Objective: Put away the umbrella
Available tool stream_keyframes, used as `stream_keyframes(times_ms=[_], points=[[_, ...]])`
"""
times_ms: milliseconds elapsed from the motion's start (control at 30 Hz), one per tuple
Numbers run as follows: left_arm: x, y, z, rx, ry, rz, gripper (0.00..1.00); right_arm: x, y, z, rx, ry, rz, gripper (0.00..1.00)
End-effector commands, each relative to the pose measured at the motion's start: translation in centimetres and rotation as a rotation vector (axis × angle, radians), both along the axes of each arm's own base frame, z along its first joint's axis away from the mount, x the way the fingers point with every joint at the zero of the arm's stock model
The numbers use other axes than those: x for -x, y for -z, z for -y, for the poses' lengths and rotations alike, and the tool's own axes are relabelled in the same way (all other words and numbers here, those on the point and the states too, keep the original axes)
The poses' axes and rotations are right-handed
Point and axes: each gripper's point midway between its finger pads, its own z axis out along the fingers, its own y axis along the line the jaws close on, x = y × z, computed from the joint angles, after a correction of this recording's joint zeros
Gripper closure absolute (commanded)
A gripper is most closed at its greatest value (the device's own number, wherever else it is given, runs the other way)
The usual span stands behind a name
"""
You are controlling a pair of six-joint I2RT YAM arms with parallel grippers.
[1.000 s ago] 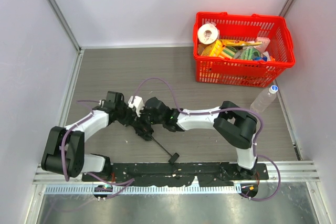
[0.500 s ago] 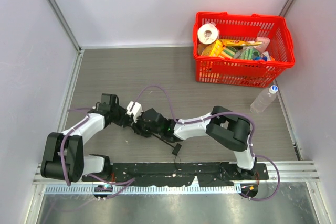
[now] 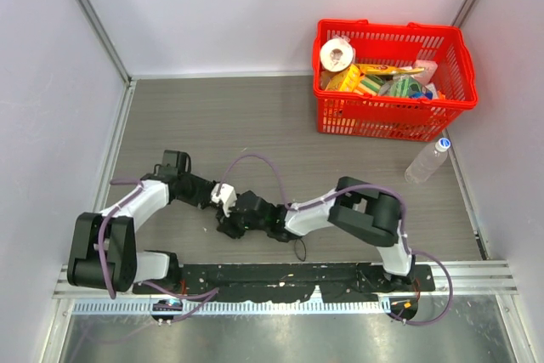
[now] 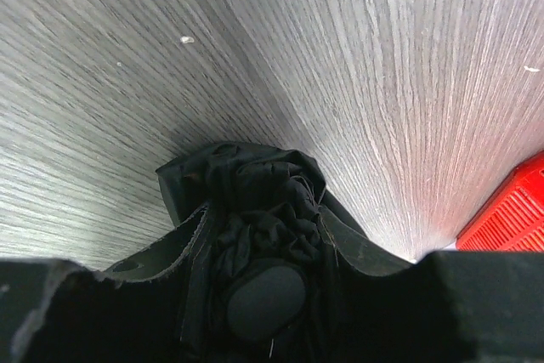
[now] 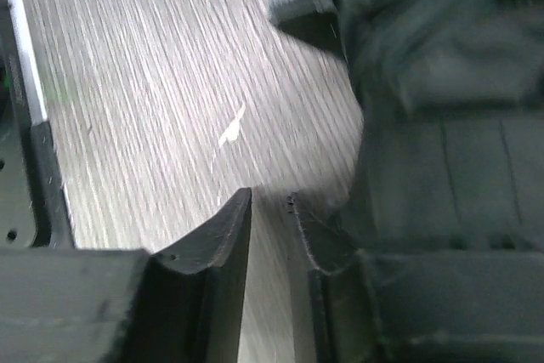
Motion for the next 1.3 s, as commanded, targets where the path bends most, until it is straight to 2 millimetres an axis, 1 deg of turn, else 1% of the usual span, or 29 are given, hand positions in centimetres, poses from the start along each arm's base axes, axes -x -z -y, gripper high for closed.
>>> stream_keyframes(times_ms=[0, 33, 67, 100, 133, 167, 200, 233, 267, 300, 333, 367, 433, 467, 533, 567, 600, 633, 733, 767, 833, 933, 967, 1033, 1133, 1167, 1200, 1233, 1267], points=[[-1.2, -2.9, 0.0, 0.003, 0.02, 0.091, 1.0, 2.1, -3.5, 3.6, 0.058, 0.009, -0.134, 0.67], [-1.6, -3.4, -0.2, -0.013, 0.033, 0.125, 1.0, 2.4, -4.2, 4.2, 0.059, 0.019, -0.162, 0.65], [-1.9, -4.0, -0.3, -0.026, 0.049, 0.164, 1.0, 2.6, -7.0, 4.4, 0.016, 0.015, -0.155, 0.62], [-2.4, -4.8, -0.3, -0.033, 0.067, 0.212, 1.0, 2.9, -7.5, 5.2, 0.027, 0.025, -0.164, 0.6], [-2.9, -5.8, -0.2, -0.041, 0.095, 0.264, 1.0, 3.0, -10.6, 5.7, -0.033, 0.039, -0.159, 0.58], [-3.3, -6.7, -0.3, -0.06, 0.116, 0.309, 1.0, 3.3, -11.4, 6.4, -0.04, 0.042, -0.166, 0.55], [-3.7, -7.6, -0.5, -0.085, 0.127, 0.344, 1.0, 3.3, -13.6, 7.2, -0.08, 0.05, -0.151, 0.53], [-4.0, -8.7, -0.8, -0.111, 0.148, 0.397, 1.0, 3.3, -14.5, 8.0, -0.083, 0.065, -0.143, 0.5], [-4.6, -10.1, -0.7, -0.124, 0.169, 0.465, 1.0, 2.6, -16.9, 8.7, -0.123, 0.107, -0.108, 0.48], [-4.9, -11.3, -0.7, -0.142, 0.191, 0.52, 1.0, 2.2, -16.8, 9.7, -0.088, 0.137, -0.106, 0.46], [-5.6, -12.8, -0.9, -0.167, 0.208, 0.592, 1.0, 0.8, -18.5, 10.6, -0.112, 0.211, -0.07, 0.46], [-6.2, -14.7, -0.9, -0.198, 0.231, 0.684, 1.0, -0.3, -18.7, 12.1, -0.09, 0.271, -0.059, 0.46], [-6.9, -18.6, -1.2, -0.285, 0.281, 0.859, 1.0, -1.7, -19.8, 13.8, -0.099, 0.338, -0.045, 0.45], [-7.2, -20.7, -1.4, -0.336, 0.309, 0.951, 1.0, -3.1, -20.0, 14.9, -0.1, 0.394, -0.041, 0.45], [-7.1, -24.8, -1.5, -0.45, 0.369, 1.119, 1.0, -4.7, -20.5, 17.0, -0.106, 0.472, -0.042, 0.45], [-6.9, -26.6, -1.6, -0.517, 0.394, 1.186, 1.0, -5.0, -21.2, 17.7, -0.126, 0.488, -0.041, 0.45], [-6.8, -28.2, -1.5, -0.576, 0.417, 1.245, 1.0, -5.7, -21.0, 18.7, -0.126, 0.517, -0.044, 0.45], [-6.5, -29.6, -1.3, -0.638, 0.452, 1.292, 1.0, -5.9, -21.3, 19.2, -0.139, 0.524, -0.044, 0.45], [-6.2, -34.0, -0.3, -0.864, 0.554, 1.428, 1.0, -6.9, -21.1, 20.8, -0.136, 0.565, -0.047, 0.45], [-6.2, -34.8, 0.3, -0.908, 0.594, 1.455, 1.0, -6.9, -21.2, 21.0, -0.136, 0.569, -0.043, 0.45], [-6.5, -35.9, 0.2, -1.002, 0.596, 1.452, 1.0, -7.0, -21.1, 21.3, -0.124, 0.572, -0.037, 0.45], [-6.9, -34.9, 1.8, -1.072, 0.658, 1.453, 1.0, -6.8, -21.1, 21.6, -0.119, 0.575, -0.034, 0.45], [-7.1, -33.9, 2.5, -1.084, 0.654, 1.444, 1.0, -6.9, -20.7, 21.9, -0.11, 0.582, -0.035, 0.45], [-7.7, -30.9, 3.4, -1.117, 0.658, 1.423, 1.0, -6.9, -20.3, 22.3, -0.107, 0.593, -0.03, 0.45], [-9.1, -24.3, 4.1, -1.081, 0.603, 1.289, 1.0, -6.7, -19.8, 22.5, -0.11, 0.598, -0.039, 0.45], [-9.2, -22.4, 4.6, -1.049, 0.61, 1.248, 1.0, -6.5, -19.5, 22.6, -0.11, 0.595, -0.045, 0.45], [-9.4, -21.2, 5.0, -1.048, 0.597, 1.223, 1.0, -6.4, -19.4, 22.7, -0.113, 0.592, -0.049, 0.45], [-9.5, -19.1, 5.1, -1.036, 0.581, 1.189, 1.0, -6.2, -19.0, 22.8, -0.108, 0.591, -0.053, 0.45], [-9.8, -17.7, 5.1, -1.026, 0.571, 1.173, 1.0, -6.1, -19.0, 22.9, -0.114, 0.591, -0.054, 0.45]])
